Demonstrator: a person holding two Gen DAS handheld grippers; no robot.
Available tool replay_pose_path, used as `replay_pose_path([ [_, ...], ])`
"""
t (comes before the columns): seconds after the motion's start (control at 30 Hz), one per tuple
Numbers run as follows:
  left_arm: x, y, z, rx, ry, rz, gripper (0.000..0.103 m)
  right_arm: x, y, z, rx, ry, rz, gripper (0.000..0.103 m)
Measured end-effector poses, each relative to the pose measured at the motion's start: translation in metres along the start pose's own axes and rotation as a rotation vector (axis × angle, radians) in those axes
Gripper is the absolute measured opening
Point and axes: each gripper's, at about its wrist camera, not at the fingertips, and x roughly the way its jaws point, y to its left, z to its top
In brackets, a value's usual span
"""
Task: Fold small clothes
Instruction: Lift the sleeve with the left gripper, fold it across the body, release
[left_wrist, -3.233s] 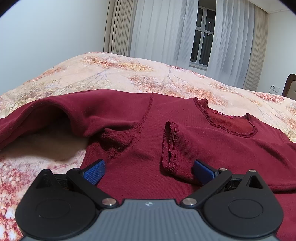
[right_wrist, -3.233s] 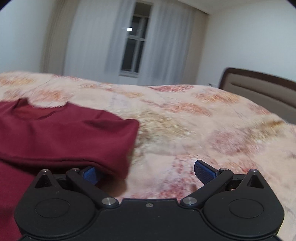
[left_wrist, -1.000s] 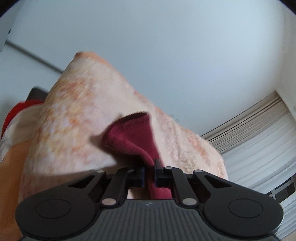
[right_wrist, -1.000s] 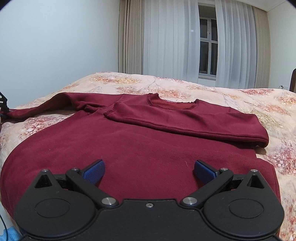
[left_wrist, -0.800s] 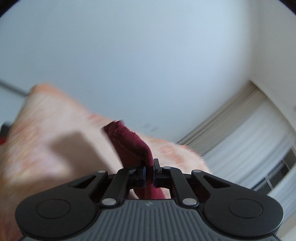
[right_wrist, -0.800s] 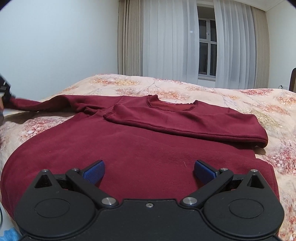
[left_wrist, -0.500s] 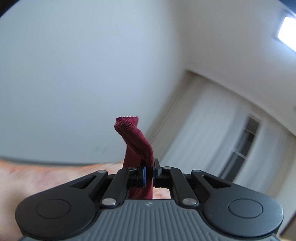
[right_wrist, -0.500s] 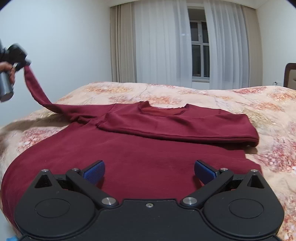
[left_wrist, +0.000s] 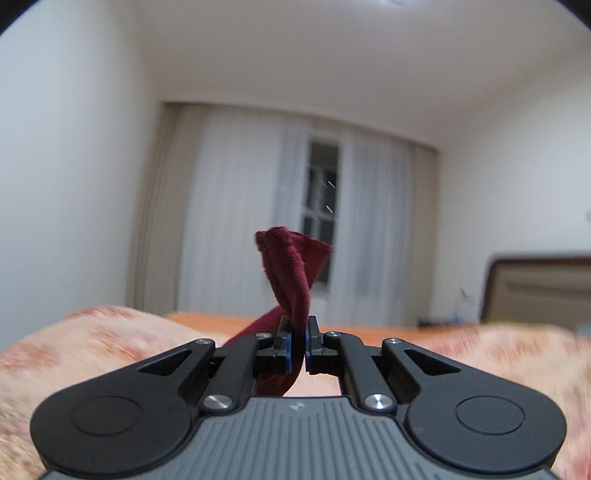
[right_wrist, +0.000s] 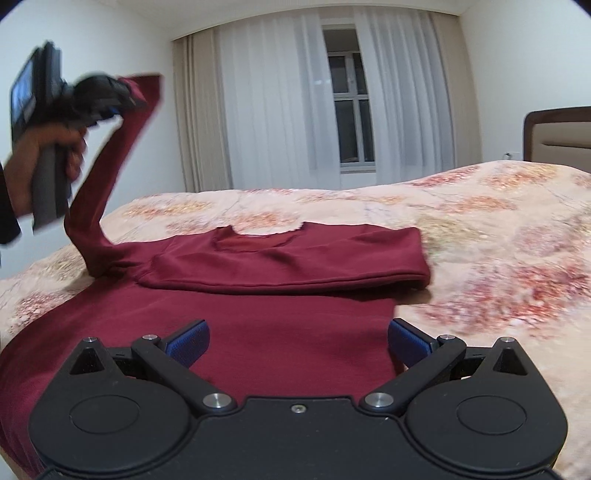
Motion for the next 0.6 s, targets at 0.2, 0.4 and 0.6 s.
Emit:
replay_pose_path([
  [0.2, -0.011, -0.058, -0.067, 0.122, 0.168, -0.107, 0.006, -0.011, -0.025, -0.008, 0.042, -0.001, -0.049, 0.103],
  [0.4, -0.042, -0.099, -0.105, 0.175, 0.284, -0.175, 0.006, -0.018, -0.042, -0.016, 0.088, 0.004, -0.086, 0.103],
  [0.6, -0.045, -0.095, -0.108, 0.13, 0.386, -0.21, 0.041, -0.019, -0.046, -0.022, 0.116, 0.013, -0.099, 0.103],
])
